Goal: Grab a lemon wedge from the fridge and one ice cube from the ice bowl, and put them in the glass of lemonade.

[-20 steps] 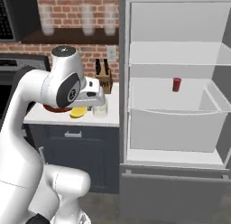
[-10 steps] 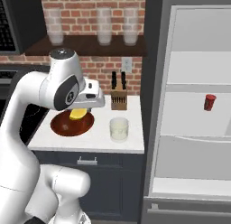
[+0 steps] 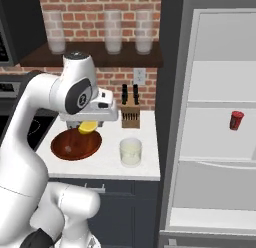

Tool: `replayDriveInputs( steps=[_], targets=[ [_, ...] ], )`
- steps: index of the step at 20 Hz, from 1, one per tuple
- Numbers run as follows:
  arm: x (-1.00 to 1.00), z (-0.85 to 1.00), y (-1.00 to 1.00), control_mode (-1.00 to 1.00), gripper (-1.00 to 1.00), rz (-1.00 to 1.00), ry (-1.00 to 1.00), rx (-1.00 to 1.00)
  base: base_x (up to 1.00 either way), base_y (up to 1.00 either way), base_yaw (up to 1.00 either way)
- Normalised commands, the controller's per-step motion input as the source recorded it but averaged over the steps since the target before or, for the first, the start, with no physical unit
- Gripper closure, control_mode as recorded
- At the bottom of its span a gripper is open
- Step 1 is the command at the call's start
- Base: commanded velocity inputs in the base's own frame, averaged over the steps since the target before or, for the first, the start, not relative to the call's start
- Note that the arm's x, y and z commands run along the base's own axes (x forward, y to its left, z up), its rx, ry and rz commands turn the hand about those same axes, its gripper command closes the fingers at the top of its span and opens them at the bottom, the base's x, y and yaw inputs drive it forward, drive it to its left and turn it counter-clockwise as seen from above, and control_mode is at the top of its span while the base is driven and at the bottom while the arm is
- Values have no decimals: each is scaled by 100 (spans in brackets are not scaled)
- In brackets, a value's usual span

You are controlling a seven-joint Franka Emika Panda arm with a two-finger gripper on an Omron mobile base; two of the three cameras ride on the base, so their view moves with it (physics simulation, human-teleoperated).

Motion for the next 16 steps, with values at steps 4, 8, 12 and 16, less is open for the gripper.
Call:
replayDriveInputs(
  steps=[4,8,12,16],
  targets=[
    [32,-66,4,-100,100,-14,7,-1,0,0,0],
    [34,-46,0,-100,100,-13,1,0,0,0,0],
    [34,-25,-1,-100,100,-9,-12,-1,0,0,0],
    [71,-46,-1,-100,100,-9,-2,0,0,0,0]
  ],
)
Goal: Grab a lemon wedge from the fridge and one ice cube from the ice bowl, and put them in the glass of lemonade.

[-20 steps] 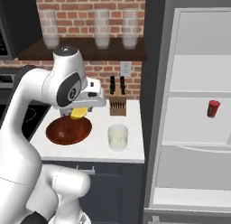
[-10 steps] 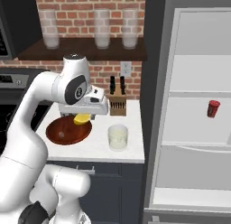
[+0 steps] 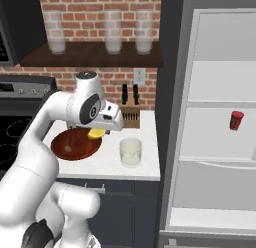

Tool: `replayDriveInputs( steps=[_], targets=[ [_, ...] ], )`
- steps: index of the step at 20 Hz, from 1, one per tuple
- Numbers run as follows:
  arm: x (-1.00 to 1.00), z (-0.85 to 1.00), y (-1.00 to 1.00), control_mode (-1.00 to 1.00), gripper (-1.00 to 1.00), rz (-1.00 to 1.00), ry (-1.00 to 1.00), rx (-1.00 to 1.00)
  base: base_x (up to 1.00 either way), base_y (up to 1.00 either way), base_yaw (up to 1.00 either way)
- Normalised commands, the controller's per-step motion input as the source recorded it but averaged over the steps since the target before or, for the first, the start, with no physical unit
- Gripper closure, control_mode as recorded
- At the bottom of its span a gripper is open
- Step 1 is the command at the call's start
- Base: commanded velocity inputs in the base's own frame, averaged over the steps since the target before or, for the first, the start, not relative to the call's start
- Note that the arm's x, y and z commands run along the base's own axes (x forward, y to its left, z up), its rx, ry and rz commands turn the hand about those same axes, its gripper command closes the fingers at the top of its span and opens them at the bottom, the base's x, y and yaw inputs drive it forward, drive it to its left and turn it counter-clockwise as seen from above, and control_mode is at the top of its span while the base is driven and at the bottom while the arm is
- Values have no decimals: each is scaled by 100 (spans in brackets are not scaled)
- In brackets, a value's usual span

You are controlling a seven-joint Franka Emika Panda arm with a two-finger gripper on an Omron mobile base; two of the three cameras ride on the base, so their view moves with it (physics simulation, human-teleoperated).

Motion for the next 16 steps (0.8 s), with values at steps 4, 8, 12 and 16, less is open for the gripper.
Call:
replayDriveInputs(
  steps=[4,8,12,16],
  targets=[
    [92,-32,-14,-100,100,-13,0,0,0,0,0],
    [61,-13,-51,-100,100,-10,6,0,0,0,0],
    [20,-7,-64,-100,100,-9,6,0,0,0,0],
    [10,-27,-14,-100,100,-3,8,0,0,0,0]
  ],
)
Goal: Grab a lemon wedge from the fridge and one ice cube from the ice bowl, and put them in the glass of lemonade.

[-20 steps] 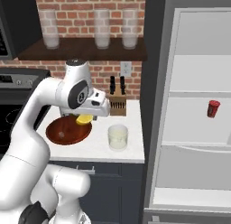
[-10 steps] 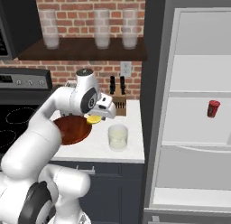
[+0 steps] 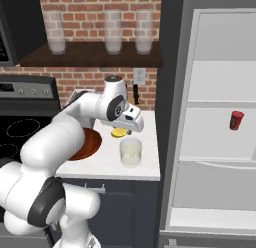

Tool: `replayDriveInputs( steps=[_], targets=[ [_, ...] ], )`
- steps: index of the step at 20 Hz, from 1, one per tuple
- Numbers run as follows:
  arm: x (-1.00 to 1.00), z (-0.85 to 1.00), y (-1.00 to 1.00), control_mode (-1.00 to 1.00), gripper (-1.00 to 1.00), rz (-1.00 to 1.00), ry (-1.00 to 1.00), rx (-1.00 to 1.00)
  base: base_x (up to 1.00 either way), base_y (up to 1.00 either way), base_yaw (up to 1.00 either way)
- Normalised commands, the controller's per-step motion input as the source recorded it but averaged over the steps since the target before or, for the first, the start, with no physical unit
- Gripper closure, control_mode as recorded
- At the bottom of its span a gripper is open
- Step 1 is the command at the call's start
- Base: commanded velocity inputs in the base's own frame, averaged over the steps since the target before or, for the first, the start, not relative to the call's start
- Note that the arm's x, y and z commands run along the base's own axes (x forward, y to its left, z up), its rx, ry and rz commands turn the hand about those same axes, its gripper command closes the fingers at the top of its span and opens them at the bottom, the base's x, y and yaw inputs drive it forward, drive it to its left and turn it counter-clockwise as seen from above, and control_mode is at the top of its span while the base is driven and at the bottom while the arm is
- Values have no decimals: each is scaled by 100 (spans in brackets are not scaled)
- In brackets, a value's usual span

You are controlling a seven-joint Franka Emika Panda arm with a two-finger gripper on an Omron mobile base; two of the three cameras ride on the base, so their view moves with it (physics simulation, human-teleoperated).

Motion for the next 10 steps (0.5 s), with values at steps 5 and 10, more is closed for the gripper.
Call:
replayDriveInputs(
  steps=[5,10],
  targets=[
    [13,-28,0,-100,100,-3,1,0,0,0,0],
    [10,-25,0,-100,100,0,0,-1,0,0,0]
  ],
)
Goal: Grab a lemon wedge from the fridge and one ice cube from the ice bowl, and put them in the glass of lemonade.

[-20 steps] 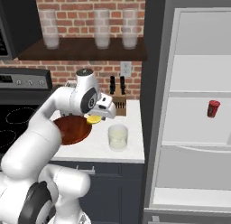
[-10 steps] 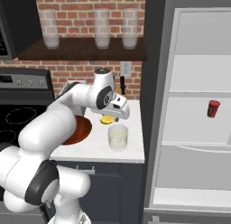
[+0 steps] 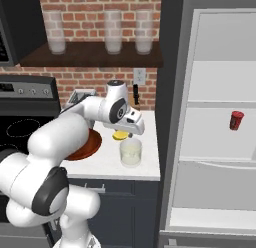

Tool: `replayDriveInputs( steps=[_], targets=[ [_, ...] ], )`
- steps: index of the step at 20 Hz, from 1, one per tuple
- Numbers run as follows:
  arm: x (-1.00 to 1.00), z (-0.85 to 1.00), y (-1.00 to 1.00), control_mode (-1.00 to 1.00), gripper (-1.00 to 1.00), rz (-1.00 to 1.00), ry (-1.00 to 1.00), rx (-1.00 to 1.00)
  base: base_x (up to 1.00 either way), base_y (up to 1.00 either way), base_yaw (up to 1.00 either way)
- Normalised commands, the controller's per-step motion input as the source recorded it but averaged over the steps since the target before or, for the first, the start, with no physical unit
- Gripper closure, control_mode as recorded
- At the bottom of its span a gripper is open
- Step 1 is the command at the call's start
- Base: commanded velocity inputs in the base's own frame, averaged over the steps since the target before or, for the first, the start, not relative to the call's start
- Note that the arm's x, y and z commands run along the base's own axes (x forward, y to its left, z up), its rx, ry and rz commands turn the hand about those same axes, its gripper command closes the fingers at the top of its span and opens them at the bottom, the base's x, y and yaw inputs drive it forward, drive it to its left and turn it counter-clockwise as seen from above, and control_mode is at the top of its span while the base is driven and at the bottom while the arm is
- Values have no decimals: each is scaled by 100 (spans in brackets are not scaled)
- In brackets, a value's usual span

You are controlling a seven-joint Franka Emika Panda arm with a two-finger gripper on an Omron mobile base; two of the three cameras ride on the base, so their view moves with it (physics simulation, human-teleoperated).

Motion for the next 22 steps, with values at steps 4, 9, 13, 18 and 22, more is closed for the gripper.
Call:
replayDriveInputs(
  steps=[4,9,13,18,22],
  targets=[
    [7,-11,0,-100,100,0,0,0,0,0,0],
    [17,-1,0,-100,100,0,-1,0,0,0,0],
    [27,0,0,-100,100,0,0,0,0,0,0],
    [17,0,-6,-100,100,0,-1,2,0,0,0],
    [10,-1,-14,-100,100,0,0,0,0,0,0]
  ],
)
